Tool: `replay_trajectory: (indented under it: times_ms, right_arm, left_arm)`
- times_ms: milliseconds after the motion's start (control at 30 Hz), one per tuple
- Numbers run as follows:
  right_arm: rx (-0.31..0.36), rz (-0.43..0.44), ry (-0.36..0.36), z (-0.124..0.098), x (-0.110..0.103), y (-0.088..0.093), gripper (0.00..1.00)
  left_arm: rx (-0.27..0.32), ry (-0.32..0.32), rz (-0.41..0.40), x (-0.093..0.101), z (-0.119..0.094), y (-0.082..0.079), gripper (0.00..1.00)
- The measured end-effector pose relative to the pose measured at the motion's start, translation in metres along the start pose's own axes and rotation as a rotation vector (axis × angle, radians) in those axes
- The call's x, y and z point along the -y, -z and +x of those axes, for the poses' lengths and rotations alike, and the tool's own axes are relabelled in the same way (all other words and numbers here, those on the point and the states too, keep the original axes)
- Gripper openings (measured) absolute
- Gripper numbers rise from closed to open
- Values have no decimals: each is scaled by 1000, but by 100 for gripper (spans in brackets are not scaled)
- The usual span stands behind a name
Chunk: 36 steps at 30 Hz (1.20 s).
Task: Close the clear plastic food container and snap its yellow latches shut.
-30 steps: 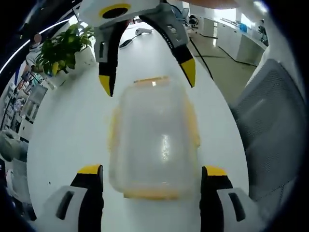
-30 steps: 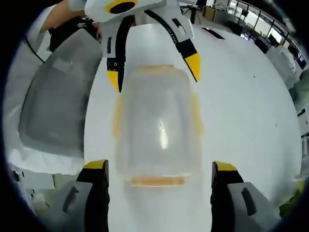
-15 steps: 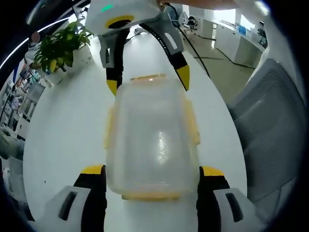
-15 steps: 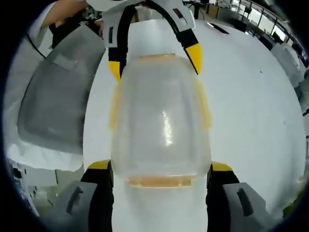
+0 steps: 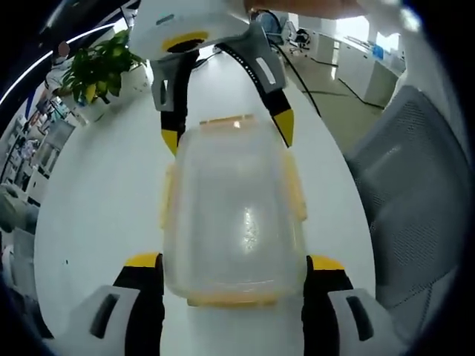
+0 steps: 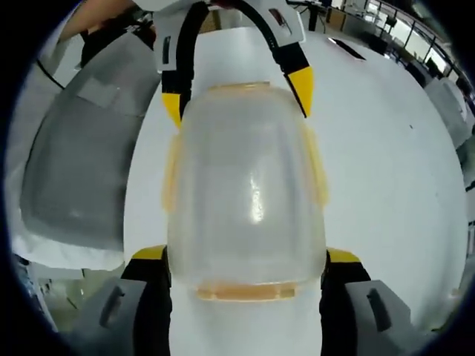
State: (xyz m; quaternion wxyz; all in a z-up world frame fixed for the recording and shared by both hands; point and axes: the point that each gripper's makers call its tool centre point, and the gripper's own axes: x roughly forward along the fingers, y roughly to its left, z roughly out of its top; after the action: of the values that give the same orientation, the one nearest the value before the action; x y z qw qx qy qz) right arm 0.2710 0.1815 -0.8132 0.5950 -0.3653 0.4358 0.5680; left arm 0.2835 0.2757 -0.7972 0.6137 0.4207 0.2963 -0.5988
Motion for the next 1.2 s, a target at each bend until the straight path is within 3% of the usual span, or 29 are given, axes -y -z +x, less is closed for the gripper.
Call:
replay_trajectory:
  times_ms: [433,833,1033,1200]
  right_arm:
    - [31,-28,10,21,-7,-55,79]
    - [39,-52,12,41,-31,-106,78]
    - [34,-63,21,45,-36,-118,78]
    - [18,-61,33,44,-35,-117,77]
  left_arm:
    - [-54,-16,-20,11,-28,50,73]
    - [-73,-27,-40,35,-59,100,73]
    - [-54,-34,-55,41,-66,110,73]
    - [-19,-39,-60,40,-66,109,73]
